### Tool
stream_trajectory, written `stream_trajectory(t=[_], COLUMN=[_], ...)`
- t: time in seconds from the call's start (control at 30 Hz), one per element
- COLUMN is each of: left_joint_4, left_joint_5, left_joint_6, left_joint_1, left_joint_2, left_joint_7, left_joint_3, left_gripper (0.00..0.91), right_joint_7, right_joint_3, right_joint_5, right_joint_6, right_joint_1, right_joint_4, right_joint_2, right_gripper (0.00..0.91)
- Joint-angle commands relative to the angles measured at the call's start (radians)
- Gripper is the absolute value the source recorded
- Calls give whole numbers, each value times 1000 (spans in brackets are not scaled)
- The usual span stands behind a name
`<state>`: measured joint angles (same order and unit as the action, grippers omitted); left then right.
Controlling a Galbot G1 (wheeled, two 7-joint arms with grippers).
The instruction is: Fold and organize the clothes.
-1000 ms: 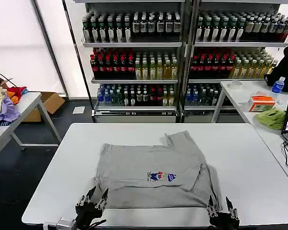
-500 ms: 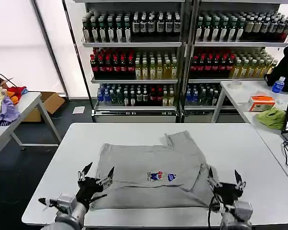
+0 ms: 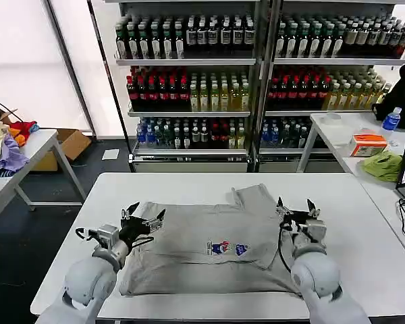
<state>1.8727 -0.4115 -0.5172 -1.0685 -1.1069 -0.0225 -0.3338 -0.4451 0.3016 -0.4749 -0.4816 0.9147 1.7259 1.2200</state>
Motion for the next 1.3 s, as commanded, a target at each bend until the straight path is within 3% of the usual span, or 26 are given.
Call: stream_trajectory(t=[0.03, 0.47, 0.8, 1.3], left_joint_4=[-319, -448, -491, -502], left_joint_5=[-72, -66, -60, -61], left_joint_6=[-24, -45, -48, -47], left_joint_1=[251, 315, 315, 309], left_joint_2=[20, -16, -47, -46], left_joint_7=[-2, -10, -19, -18], left_joint_3=[84, 113, 99, 95], left_gripper=[907, 907, 907, 907], right_joint_7=[1, 36, 39, 49], right_joint_3=[-88, -103, -114, -113], right_joint_5=[-56, -49, -6, 17], right_joint_6=[-16, -27, -40, -35], right_joint_1=[-257, -387, -388, -399], right_joint_4=[-321, -509, -549, -626], right_joint_2=[43, 122, 181, 189], right_gripper=[907, 907, 907, 907])
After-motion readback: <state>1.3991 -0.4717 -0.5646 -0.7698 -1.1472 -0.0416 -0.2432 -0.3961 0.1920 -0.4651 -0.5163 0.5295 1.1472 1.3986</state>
